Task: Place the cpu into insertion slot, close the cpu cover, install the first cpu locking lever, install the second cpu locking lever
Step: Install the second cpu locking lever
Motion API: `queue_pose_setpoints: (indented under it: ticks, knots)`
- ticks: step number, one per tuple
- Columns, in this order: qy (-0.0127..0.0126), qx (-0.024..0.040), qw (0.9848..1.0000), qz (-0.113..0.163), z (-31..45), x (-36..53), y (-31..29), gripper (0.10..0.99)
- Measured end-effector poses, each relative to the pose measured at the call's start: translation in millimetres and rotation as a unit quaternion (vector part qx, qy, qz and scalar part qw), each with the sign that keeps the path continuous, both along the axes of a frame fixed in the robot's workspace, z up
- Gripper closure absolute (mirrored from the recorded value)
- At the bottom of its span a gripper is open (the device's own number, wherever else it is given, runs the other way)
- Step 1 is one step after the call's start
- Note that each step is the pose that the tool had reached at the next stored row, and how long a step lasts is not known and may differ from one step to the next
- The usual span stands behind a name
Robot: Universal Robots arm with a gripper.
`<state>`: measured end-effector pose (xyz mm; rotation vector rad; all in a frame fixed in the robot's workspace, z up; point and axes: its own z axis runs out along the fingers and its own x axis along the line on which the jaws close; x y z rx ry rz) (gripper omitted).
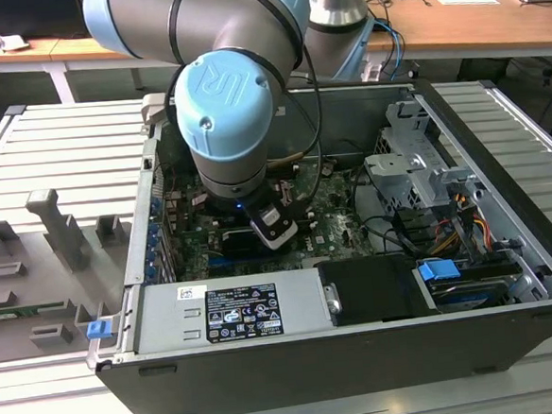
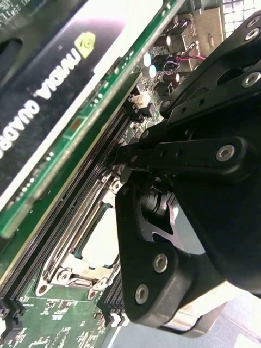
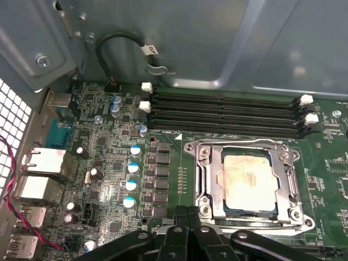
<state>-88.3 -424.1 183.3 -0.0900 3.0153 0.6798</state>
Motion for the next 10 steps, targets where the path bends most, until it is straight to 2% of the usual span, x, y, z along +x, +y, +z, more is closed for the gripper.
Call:
queue_pose_setpoints:
  ticks: [10]
  knots:
    - [0.0000,-0.0002,1.0000,0.000,-0.3,-0.6,1.6,0.980]
